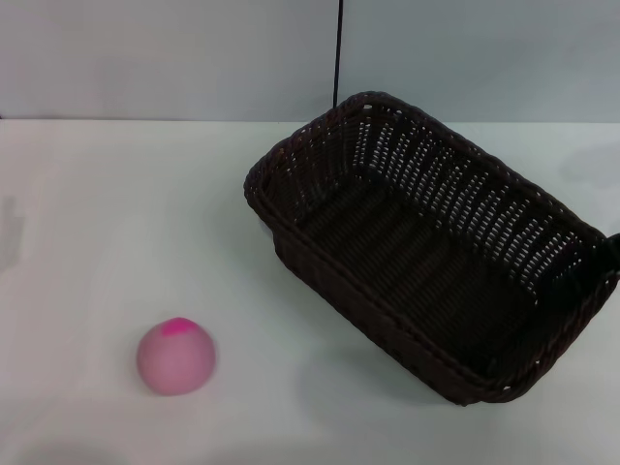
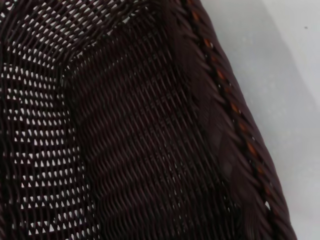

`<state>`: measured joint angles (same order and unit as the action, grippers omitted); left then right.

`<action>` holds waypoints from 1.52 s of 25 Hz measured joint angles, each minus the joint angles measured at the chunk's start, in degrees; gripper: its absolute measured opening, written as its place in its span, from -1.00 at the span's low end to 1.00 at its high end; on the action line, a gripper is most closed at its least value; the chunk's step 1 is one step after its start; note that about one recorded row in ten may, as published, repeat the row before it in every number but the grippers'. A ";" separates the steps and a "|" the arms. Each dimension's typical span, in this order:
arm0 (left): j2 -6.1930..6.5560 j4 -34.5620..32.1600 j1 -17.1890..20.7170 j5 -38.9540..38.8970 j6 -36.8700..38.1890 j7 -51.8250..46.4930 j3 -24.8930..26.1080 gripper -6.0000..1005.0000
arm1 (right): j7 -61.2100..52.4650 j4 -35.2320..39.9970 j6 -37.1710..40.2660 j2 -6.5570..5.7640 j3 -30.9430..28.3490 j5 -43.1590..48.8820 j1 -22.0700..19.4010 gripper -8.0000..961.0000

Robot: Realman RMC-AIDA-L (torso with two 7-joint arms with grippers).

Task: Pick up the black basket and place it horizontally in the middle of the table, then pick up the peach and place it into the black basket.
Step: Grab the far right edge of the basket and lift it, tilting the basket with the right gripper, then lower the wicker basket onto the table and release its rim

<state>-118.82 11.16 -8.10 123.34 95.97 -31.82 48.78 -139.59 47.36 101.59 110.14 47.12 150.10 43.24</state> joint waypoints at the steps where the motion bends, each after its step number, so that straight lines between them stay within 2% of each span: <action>1: 0.00 0.00 -0.02 0.01 0.00 0.00 0.00 0.44 | 0.04 -0.02 -0.21 0.00 0.00 0.00 -0.08 0.23; 6: 0.00 0.00 -0.07 0.06 -0.08 -0.53 0.00 0.43 | 0.75 -0.54 -0.93 0.00 -0.02 0.07 -0.50 -0.29; 16: 0.00 0.00 -0.08 0.06 -0.10 -0.59 0.00 0.43 | 3.34 0.63 -2.57 0.09 -1.29 -0.23 -1.66 -0.47; 22: 0.00 0.00 -0.21 0.05 -0.12 -0.66 0.00 0.43 | 9.07 0.95 -2.74 -0.12 -7.98 -0.83 -1.81 -0.57; 24: 0.00 0.02 -0.31 0.05 -0.23 -0.73 0.00 0.43 | 12.98 0.97 -2.52 -0.49 -10.64 -3.62 -2.38 -0.59; 32: 0.00 0.72 -0.47 -0.06 -0.67 -1.22 0.00 0.43 | 20.30 -0.09 -3.35 -1.25 -11.21 -11.94 -3.86 -0.64; 38: 0.00 1.12 -0.52 -0.07 -0.70 -1.23 0.00 0.43 | 30.36 -5.22 -3.40 -2.28 -11.37 -18.60 -4.12 -0.65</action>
<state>-118.82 12.28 -8.62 123.26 95.27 -33.05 48.78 -109.23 42.15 98.19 107.87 35.75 131.50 39.12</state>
